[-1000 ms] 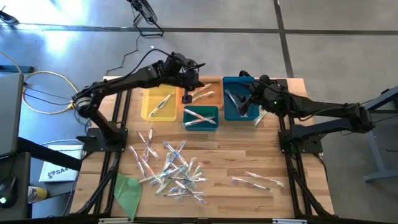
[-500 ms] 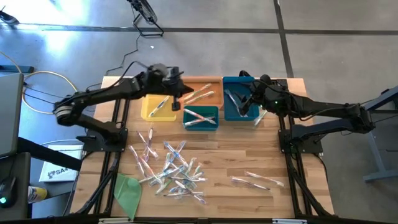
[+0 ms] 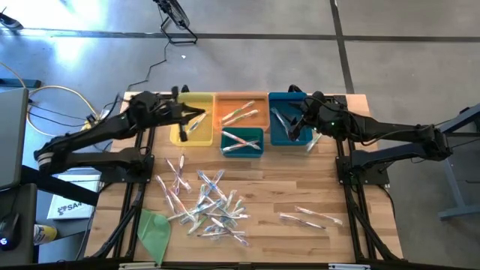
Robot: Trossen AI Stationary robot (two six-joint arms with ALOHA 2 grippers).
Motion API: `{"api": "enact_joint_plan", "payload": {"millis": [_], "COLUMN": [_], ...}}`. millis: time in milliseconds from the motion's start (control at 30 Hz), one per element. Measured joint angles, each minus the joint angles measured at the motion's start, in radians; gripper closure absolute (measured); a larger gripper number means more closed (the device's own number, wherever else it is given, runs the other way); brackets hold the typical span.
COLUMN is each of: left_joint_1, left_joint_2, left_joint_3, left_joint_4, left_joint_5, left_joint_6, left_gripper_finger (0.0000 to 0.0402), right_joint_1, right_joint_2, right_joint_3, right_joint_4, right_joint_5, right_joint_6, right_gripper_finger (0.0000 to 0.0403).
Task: Pick & Place Toothbrushes
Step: Put the orange toothbrush into the dark green bin
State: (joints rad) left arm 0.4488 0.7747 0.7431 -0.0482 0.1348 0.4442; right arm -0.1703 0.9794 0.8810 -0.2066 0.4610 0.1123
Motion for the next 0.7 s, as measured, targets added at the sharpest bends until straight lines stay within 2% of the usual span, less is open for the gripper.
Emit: {"api": "enact_joint_plan", "payload": {"millis": [200,333,433,567,700], "left_joint_1": [0.000,0.000,-0.018,-0.095,-0.209], "left_joint_2": [-0.129,-0.148,-0.140,-0.107,-0.058], "left_joint_3": [-0.056,-0.063,-0.063,-0.063,-0.063], "left_joint_4": [-0.007,-0.025,-0.044,-0.040,-0.016], "left_joint_5": [-0.023,-0.023,-0.028,-0.038,-0.130], "left_joint_6": [-0.009,-0.012,-0.019,-0.022,-0.006], "left_gripper_finger": [0.0401,0.0401,0.0401,0.0401,0.0401], "right_joint_1": [0.000,0.000,0.000,0.026,0.091], "right_joint_2": [0.000,0.000,0.000,0.004,0.009], "right_joint_3": [0.000,0.000,0.000,0.000,0.000], "right_joint_4": [0.000,0.000,-0.001,-0.001,-0.009], "right_joint_5": [0.000,0.000,-0.047,-0.101,-0.106], "right_joint_6": [0.011,0.072,0.101,0.106,0.131], "right_gripper_finger": [0.0188,0.0188,0.0188,0.0188,0.0188]}}
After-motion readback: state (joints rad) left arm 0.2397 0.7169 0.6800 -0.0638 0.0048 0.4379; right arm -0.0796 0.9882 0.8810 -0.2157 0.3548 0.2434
